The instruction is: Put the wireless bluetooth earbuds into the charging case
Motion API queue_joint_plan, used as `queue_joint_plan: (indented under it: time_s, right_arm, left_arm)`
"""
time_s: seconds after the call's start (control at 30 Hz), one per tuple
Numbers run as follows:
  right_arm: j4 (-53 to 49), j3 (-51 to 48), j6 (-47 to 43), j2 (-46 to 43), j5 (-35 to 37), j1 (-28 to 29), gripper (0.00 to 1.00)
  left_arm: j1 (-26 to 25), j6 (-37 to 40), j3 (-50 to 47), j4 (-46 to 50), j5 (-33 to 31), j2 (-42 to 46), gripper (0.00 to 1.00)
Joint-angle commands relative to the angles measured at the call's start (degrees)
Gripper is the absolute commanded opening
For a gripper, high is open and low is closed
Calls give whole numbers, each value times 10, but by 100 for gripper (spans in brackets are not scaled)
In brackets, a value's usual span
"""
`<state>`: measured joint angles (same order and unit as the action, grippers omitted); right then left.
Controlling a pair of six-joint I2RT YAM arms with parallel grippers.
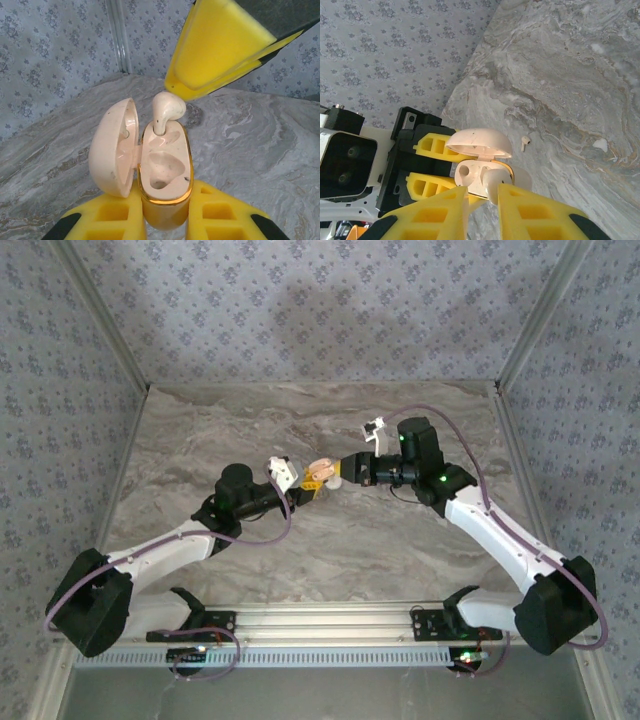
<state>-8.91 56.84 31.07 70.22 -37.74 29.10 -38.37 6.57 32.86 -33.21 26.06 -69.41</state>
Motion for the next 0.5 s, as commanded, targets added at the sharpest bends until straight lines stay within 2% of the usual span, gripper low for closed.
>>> queue_joint_plan:
  time_s: [0.0, 0.3, 0.47]
  right_arm:
    - [-8, 0, 2, -16, -17, 12, 24]
    - [-12, -5, 4, -23, -11, 13, 23]
    - [-10, -3, 0, -42, 7, 4, 29]
  left_arm:
    - [-5, 3, 17, -22, -3, 15, 12]
    - [-5, 1, 15, -22, -7, 16, 11]
    - [-5, 4, 15, -22, 3, 17, 11]
